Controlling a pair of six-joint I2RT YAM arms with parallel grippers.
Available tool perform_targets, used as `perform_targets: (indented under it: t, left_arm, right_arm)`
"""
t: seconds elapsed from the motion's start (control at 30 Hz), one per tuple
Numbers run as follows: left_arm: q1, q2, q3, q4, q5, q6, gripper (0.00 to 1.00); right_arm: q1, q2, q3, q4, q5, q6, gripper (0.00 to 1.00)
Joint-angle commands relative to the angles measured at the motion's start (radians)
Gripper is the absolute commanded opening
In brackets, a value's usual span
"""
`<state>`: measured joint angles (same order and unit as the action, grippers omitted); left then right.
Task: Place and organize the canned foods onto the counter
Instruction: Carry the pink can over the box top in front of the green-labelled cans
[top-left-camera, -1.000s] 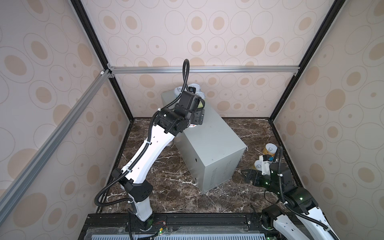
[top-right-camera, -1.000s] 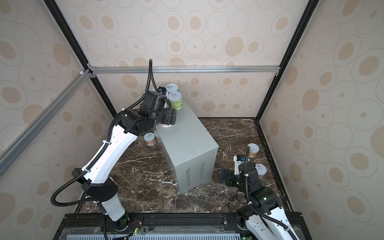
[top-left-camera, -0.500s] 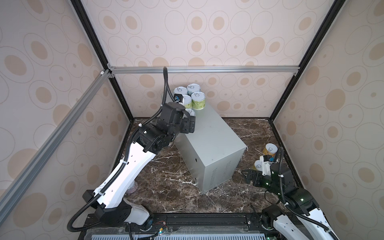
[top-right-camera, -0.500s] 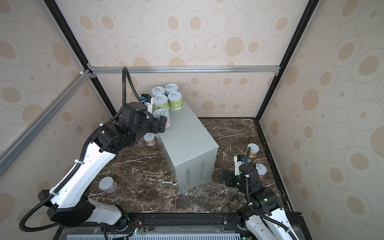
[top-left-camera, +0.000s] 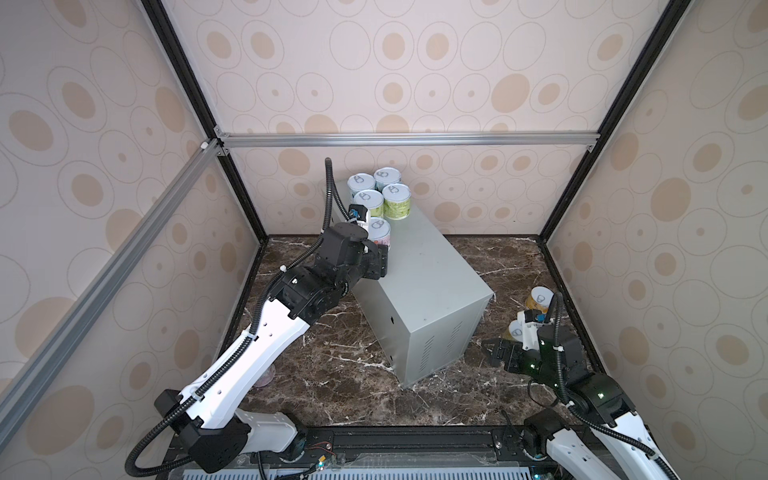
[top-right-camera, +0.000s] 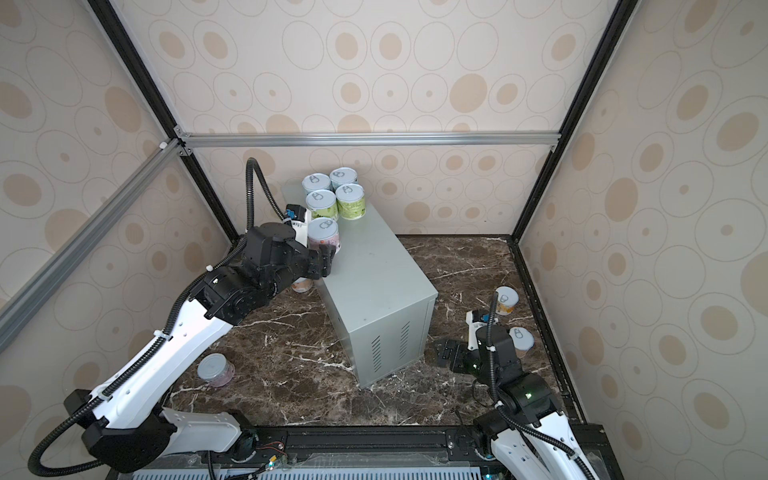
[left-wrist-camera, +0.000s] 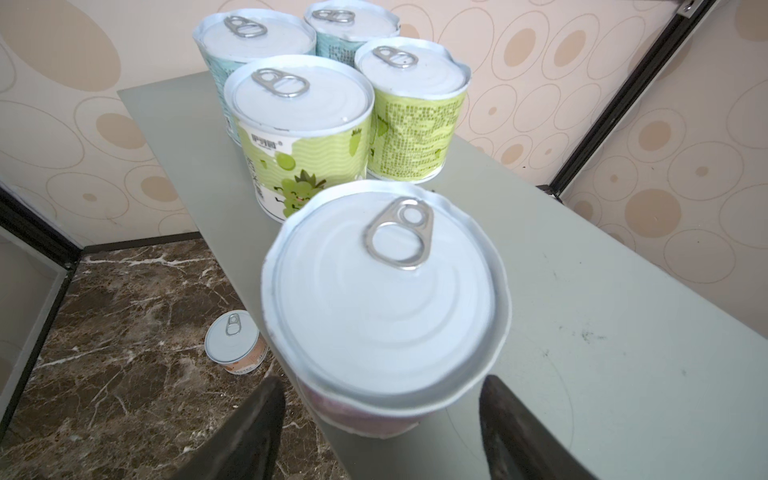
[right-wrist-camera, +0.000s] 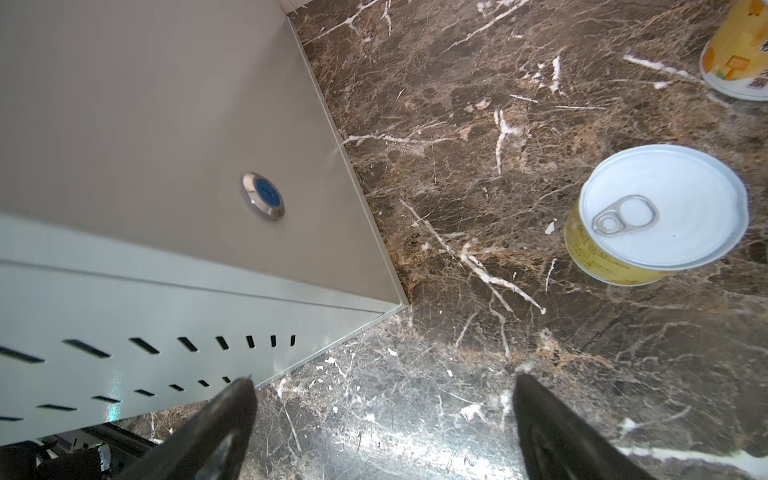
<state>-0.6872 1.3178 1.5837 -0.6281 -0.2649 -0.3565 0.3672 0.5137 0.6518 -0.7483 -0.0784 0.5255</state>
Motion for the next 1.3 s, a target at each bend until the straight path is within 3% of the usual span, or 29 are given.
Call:
perform_targets:
  t: [0.0,0.3,0.77,1.27]
  left_arm:
    - [-0.006,-0.019,-0.002,0.048,-0.028,-0.011,0.70]
    - [0.001,0.016,-0.005,0.078,-0.076,-0.007,0.66]
    - [0.015,0.086,0.036,0.099,-0.028,0.006,0.65]
    - [0.053,0.088,0.045,0.081,-0.069,-0.012,0.65]
  right_arm:
    - [0.003,0.000,0.014,0.003,0.000,-0.012,0.99]
    - [0.004,-0.023,0.011,-0.013,-0.002,-0.009,0.99]
    - [0.004,-0.018,-0.015,0.016,-0.002,-0.005,0.99]
    - [0.003,-0.016,-0.007,0.009,-0.006,0.010,0.99]
